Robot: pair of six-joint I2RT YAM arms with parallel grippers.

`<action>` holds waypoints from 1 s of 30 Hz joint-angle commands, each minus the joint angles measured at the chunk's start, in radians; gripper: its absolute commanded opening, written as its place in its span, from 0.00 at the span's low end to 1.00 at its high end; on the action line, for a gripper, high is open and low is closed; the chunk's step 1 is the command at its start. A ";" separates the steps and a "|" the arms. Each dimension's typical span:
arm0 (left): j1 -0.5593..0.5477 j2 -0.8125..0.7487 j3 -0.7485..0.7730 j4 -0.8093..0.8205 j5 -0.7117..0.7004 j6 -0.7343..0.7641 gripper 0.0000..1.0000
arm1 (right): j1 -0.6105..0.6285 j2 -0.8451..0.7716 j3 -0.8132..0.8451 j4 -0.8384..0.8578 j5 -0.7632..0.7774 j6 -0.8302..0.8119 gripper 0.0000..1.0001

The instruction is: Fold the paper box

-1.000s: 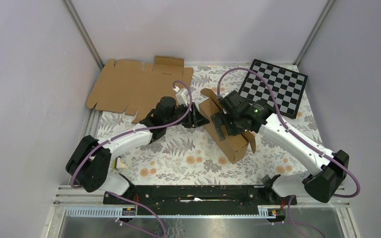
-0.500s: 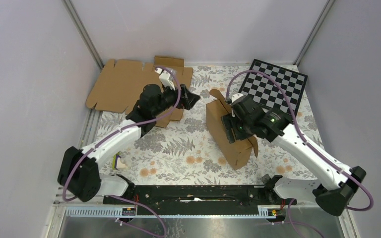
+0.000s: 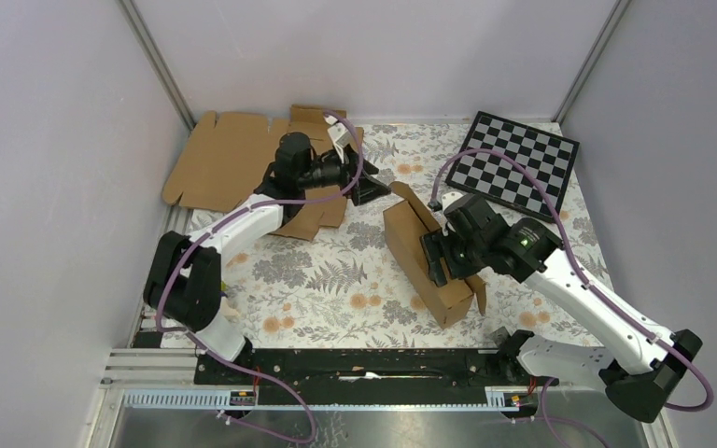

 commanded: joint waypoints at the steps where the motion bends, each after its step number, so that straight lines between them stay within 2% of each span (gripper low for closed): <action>1: -0.030 0.027 0.054 0.049 0.124 0.091 0.84 | 0.006 -0.015 -0.007 0.012 -0.040 -0.007 0.78; 5: -0.071 0.064 0.111 -0.049 0.069 0.173 0.84 | 0.006 0.007 -0.003 0.013 -0.047 -0.007 0.77; 9: -0.087 0.098 0.155 -0.120 0.033 0.199 0.79 | 0.007 0.022 -0.007 0.019 -0.039 -0.001 0.77; 13: -0.089 0.104 0.152 -0.115 -0.042 0.195 0.76 | 0.006 0.022 -0.019 0.038 -0.033 0.006 0.77; 17: -0.090 0.115 0.159 -0.101 -0.051 0.196 0.74 | 0.006 0.029 -0.006 0.051 -0.029 0.003 0.79; 22: -0.094 0.121 0.174 -0.098 -0.018 0.191 0.61 | 0.005 0.031 0.023 0.051 0.032 0.013 0.80; 30: -0.105 0.096 0.148 -0.063 -0.039 0.186 0.46 | 0.005 -0.009 0.043 0.082 0.100 0.006 0.79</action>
